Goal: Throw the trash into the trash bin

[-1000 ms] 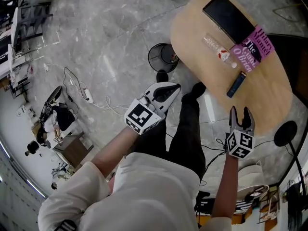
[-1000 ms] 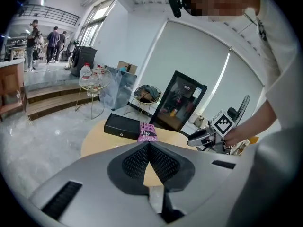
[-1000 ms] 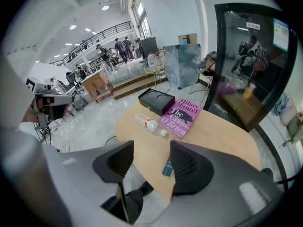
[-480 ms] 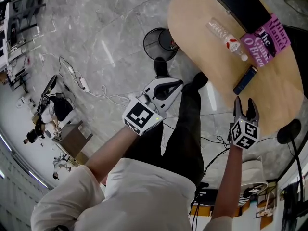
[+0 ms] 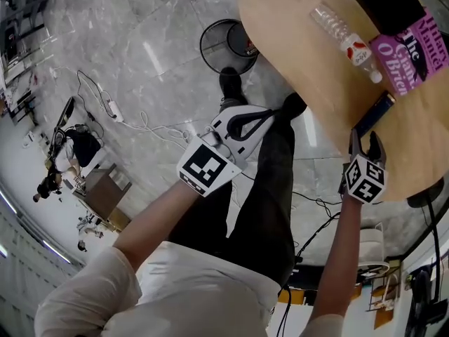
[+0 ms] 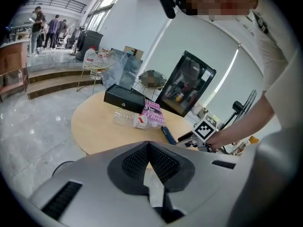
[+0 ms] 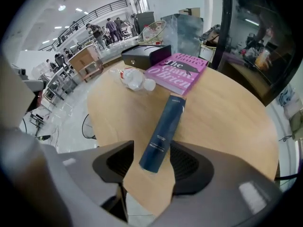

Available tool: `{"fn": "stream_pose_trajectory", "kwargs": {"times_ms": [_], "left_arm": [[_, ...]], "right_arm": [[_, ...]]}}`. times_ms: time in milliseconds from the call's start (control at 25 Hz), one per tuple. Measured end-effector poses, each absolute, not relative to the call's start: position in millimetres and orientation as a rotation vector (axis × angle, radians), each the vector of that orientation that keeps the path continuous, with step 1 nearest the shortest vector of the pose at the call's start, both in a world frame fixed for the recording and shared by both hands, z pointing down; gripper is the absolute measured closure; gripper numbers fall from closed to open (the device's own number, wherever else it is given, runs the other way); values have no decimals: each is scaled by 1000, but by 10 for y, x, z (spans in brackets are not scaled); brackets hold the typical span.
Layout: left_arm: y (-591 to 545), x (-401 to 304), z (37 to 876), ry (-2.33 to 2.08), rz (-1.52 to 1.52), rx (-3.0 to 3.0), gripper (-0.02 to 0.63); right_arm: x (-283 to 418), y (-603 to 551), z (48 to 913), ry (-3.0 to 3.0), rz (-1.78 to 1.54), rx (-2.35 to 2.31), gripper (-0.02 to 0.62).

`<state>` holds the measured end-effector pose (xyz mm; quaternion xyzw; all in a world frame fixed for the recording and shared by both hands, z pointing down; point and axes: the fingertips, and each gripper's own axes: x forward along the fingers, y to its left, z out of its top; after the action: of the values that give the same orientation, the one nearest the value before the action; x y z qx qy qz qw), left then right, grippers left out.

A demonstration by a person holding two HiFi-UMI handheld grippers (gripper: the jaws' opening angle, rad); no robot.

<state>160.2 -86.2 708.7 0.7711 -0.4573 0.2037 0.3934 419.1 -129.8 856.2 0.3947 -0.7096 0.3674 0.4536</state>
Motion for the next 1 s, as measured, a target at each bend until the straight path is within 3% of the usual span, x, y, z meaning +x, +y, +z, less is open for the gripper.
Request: {"fn": "stream_pose_trajectory", "kwargs": {"times_ms": [240, 520, 1000], "left_arm": [[-741, 1580, 7285, -1169, 518, 1926, 600], [-581, 1509, 7379, -1171, 510, 1905, 600], [-359, 1173, 7365, -1198, 488, 1889, 600]], "right_arm": [[4256, -1231, 8873, -1671, 913, 1018, 347], [4366, -1260, 8948, -1631, 922, 1127, 462], [4183, -1119, 8833, -1646, 881, 1122, 505]]}}
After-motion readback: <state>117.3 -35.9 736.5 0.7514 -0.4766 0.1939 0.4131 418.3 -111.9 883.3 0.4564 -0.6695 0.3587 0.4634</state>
